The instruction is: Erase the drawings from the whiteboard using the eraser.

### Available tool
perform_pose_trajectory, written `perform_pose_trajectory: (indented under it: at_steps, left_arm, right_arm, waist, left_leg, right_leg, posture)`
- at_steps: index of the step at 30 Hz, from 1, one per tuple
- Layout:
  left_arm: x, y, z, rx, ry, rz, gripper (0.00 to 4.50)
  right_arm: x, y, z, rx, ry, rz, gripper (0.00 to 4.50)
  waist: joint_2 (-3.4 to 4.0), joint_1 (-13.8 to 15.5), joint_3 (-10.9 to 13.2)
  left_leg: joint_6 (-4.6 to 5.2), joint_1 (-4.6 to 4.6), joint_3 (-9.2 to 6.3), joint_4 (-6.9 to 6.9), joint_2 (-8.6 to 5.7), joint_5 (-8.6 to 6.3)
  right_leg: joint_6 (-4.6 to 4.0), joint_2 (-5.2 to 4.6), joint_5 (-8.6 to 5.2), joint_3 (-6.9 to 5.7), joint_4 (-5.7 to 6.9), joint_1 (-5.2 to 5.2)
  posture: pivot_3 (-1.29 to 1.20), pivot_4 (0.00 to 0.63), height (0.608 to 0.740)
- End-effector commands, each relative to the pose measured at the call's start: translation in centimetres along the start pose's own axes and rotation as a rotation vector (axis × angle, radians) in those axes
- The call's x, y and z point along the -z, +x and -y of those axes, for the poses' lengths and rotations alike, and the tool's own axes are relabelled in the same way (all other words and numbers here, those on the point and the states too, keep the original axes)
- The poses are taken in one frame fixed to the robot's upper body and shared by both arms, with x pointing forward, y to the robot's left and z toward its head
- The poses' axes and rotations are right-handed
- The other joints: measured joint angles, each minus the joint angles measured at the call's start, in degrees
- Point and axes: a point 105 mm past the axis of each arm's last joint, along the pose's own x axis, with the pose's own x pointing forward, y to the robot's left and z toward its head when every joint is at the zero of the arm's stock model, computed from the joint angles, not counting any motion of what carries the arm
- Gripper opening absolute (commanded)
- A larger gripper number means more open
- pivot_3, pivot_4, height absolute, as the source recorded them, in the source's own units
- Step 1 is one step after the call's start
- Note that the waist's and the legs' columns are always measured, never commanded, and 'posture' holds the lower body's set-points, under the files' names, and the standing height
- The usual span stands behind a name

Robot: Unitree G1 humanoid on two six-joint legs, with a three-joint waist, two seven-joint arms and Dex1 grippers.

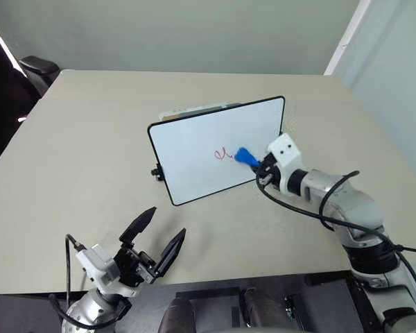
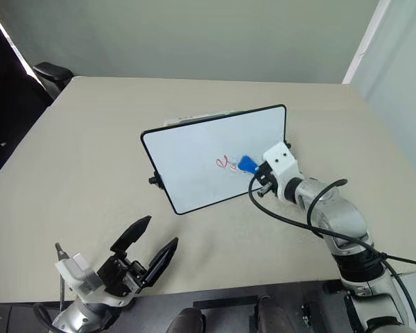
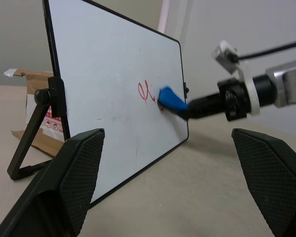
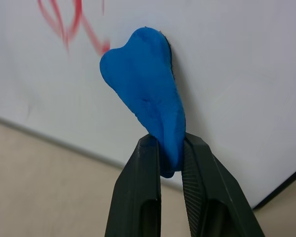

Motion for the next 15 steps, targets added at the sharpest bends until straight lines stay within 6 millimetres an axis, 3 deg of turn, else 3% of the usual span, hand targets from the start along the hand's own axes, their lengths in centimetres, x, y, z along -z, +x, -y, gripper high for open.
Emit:
perform_pose_trajectory:
  at_steps: [1, 4, 9, 15]
  left_arm:
    - [-1.1, 0.3, 0.4, 0.023, 0.017, 0.038, 4.50]
    - [-1.1, 0.2, 0.4, 0.023, 0.016, 0.036, 4.50]
    - [-1.0, 0.2, 0.4, 0.024, 0.018, 0.036, 4.50]
    - [-1.0, 0.3, 0.5, 0.029, 0.018, 0.035, 4.50]
  right_arm:
    - [0.4, -0.1, -0.3, -0.009, -0.026, -0.023, 0.31]
    - [0.0, -0.1, 0.0, 0.007, -0.035, -0.009, 0.31]
    - [-2.5, -0.5, 1.5, 0.066, -0.043, 0.070, 0.31]
    - [-5.5, -1.4, 0.7, 0.039, -0.090, 0.162, 0.31]
  waist:
    - [0.01, 0.0, 0.0]
    - [0.01, -0.1, 0.0]
    - [0.01, -0.1, 0.0]
    - [0.03, -0.2, 0.0]
  left_leg:
    - [0.00, 0.00, 0.00, 0.00, 0.00, 0.00]
    - [0.00, 0.00, 0.00, -0.01, 0.00, 0.00]
    - [0.00, -0.02, 0.00, 0.00, 0.00, 0.00]
    - [0.00, -0.01, 0.00, -0.02, 0.00, 0.00]
  right_leg:
    - [0.00, 0.00, 0.00, 0.00, 0.00, 0.00]
    - [0.00, 0.01, 0.00, 0.00, 0.01, -0.01]
    - [0.00, 0.01, 0.00, 0.00, 0.01, -0.03]
    - [0.00, 0.02, 0.00, 0.00, 0.01, -0.04]
  posture:
    - [0.00, 0.150, 0.740]
    - [0.00, 0.150, 0.740]
    - [0.00, 0.150, 0.740]
    - [0.00, 0.150, 0.740]
